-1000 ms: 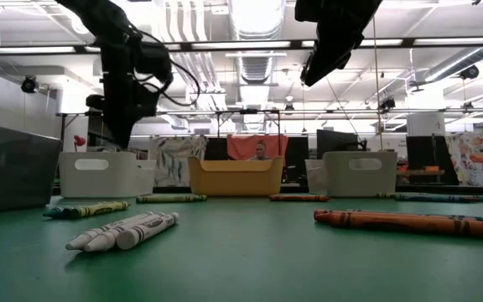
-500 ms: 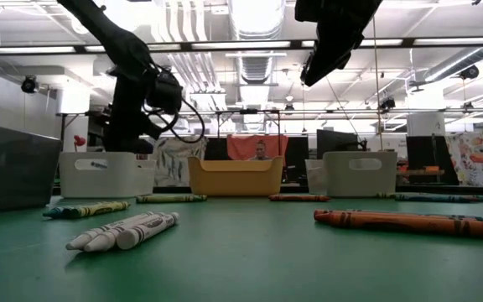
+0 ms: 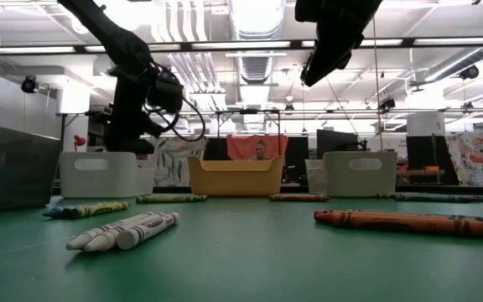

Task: Sort crayons
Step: Put the white crayon into the gray bin

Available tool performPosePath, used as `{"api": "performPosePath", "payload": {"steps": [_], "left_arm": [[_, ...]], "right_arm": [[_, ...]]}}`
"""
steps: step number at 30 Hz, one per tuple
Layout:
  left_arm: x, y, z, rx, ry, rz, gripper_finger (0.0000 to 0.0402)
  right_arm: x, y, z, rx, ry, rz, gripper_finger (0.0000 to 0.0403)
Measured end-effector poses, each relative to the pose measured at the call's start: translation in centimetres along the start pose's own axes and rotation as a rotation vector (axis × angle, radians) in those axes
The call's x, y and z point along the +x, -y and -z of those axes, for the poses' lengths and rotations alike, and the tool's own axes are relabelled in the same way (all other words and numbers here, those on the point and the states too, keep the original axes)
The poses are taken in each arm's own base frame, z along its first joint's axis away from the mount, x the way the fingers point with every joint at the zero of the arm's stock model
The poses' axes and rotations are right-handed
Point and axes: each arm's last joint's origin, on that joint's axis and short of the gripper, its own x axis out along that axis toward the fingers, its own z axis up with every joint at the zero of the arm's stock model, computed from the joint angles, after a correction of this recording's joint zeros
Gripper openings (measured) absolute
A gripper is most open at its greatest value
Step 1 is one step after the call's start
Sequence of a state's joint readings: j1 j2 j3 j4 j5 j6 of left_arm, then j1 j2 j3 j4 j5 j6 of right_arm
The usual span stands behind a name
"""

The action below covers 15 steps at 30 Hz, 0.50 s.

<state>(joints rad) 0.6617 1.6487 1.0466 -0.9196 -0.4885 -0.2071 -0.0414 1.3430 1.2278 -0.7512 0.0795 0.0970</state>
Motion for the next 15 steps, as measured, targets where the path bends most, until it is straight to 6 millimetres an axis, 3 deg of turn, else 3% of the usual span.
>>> {"api": "performPosePath", "payload": {"steps": [5,15], "left_arm": [[-2.5,0.3,0.7,-0.009,0.092,0.025,0.0059],[-11.4,2.0,4.0,-0.002,0.505,0.213,0.0059]], "right_arm": [[0.0,-0.1,0.2,0.101,-0.026,-0.007,0.0073],[-0.2,-1.8,1.3,0.359,-0.145,-0.083,0.0073]]}}
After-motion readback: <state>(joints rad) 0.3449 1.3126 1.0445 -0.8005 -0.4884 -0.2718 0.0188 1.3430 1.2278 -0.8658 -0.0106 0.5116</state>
